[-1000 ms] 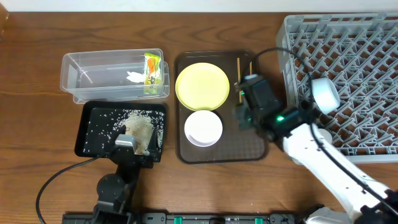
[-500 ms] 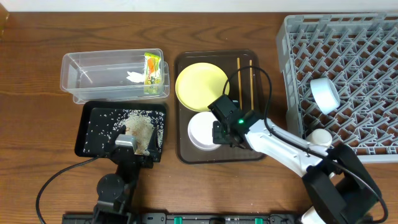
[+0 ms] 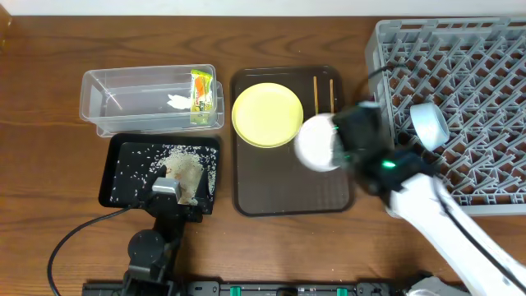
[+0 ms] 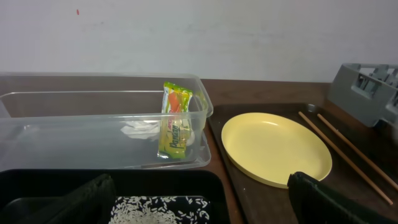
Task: Sort waste into correct bins and load items into the dishwasher rack
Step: 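Carry the white bowl into the dish rack and release it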
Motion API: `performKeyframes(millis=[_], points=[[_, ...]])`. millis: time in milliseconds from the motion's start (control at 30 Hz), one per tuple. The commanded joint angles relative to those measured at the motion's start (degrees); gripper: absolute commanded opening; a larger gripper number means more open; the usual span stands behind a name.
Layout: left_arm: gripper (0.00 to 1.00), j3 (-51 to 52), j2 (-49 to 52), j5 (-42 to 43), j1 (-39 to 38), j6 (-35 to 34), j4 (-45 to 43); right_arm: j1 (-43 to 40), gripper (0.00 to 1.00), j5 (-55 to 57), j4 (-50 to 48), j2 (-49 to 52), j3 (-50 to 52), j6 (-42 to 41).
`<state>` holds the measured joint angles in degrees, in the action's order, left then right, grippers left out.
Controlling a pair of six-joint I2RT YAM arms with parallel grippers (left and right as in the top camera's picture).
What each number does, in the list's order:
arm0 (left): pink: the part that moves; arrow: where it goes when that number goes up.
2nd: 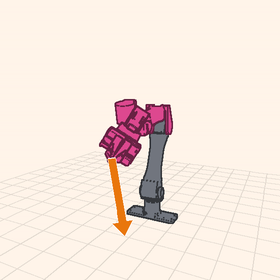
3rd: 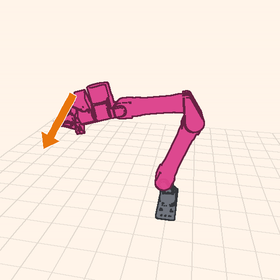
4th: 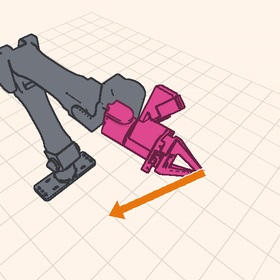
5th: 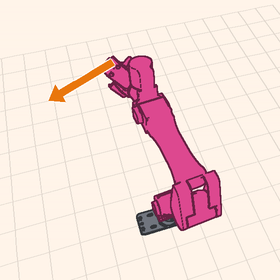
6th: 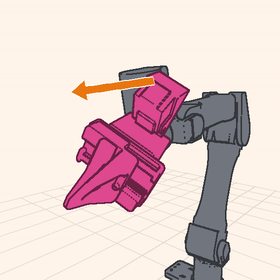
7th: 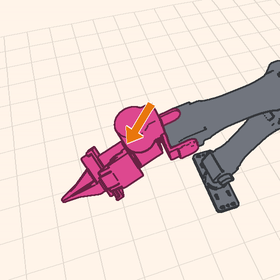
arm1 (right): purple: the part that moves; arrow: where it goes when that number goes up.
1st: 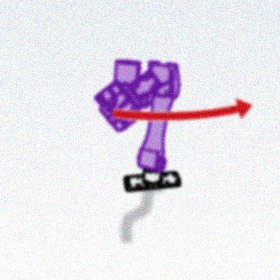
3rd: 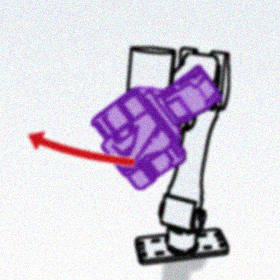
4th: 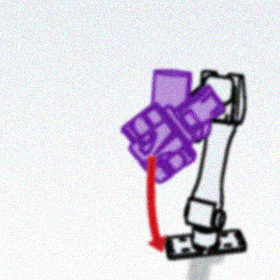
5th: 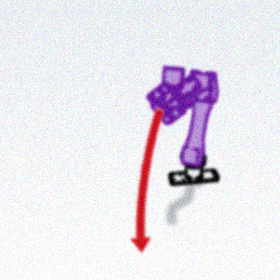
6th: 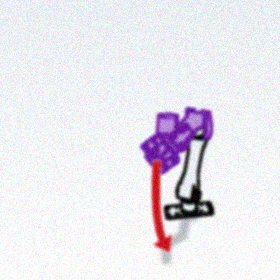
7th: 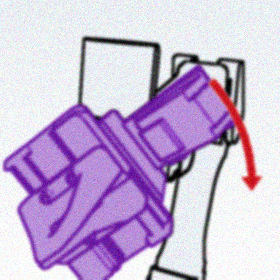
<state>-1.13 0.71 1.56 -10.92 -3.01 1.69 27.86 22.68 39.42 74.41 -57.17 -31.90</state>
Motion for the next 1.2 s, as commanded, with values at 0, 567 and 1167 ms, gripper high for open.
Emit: performKeyframes(millis=[0, 567, 1167], points=[[0.91, 0.9, -0.1, -0.7, 0.3, -0.2, 2.3, -6.8, 0.01, 27.6, 0.0, -5.5, -0.2, 5.9], [0.91, 0.9, -0.1, -0.7, 0.3, -0.2, 2.3, -36.2, 0.02, 37.5, -20.6, 2.9, -0.2, 34.0], [0.91, 0.9, -0.1, -0.7, 0.3, -0.2, 2.3, -35.3, 0.01, 44.7, -36.5, 23.7, -0.2, 57.2]])
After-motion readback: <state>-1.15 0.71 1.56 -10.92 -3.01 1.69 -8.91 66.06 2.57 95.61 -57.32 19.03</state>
